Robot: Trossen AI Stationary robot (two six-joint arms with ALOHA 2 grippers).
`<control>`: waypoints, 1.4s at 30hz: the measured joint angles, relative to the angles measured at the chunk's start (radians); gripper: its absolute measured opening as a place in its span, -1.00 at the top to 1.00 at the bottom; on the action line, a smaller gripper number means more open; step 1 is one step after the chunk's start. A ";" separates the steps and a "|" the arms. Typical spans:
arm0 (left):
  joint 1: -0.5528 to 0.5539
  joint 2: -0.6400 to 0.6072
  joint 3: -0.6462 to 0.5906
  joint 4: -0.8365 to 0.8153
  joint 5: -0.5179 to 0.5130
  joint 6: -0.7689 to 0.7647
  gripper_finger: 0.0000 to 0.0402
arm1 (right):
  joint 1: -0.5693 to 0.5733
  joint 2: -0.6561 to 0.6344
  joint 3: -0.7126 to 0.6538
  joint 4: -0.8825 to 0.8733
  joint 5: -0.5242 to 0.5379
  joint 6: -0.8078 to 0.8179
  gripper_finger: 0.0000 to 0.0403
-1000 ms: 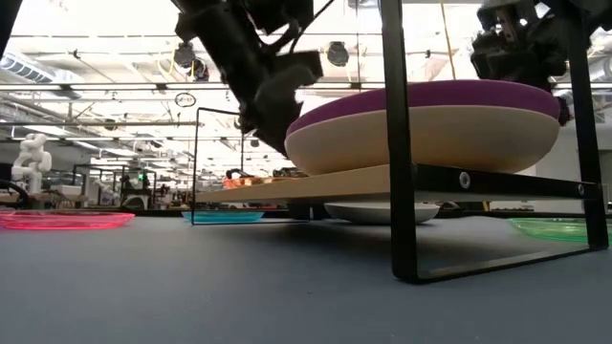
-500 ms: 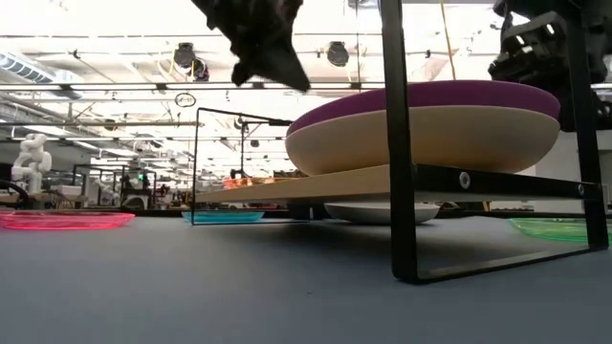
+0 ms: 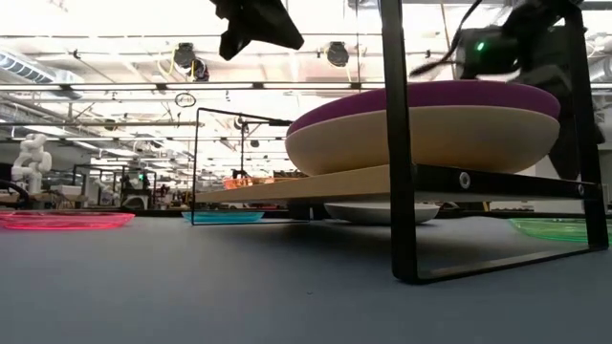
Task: Place and stack plates onto a shelf
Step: Stack the small green plate on the small orange plate on the shelf
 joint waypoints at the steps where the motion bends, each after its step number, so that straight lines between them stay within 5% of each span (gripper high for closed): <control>1: -0.007 0.000 0.000 0.000 0.000 -0.006 0.88 | -0.016 0.017 0.000 0.000 0.000 -0.029 0.56; 7: -0.042 0.000 0.000 -0.007 -0.015 -0.044 0.88 | -0.075 0.096 0.000 -0.005 0.007 -0.198 0.27; 13: -0.052 0.000 0.000 -0.006 -0.021 -0.061 0.88 | -0.095 0.149 -0.021 0.015 0.052 -0.275 0.20; 33: -0.052 0.000 0.000 -0.009 -0.022 -0.060 0.88 | -0.108 0.145 -0.174 0.138 -0.082 -0.285 0.27; 42: -0.052 0.000 0.000 -0.011 -0.022 -0.050 0.88 | -0.108 0.105 -0.174 0.138 -0.106 -0.276 0.65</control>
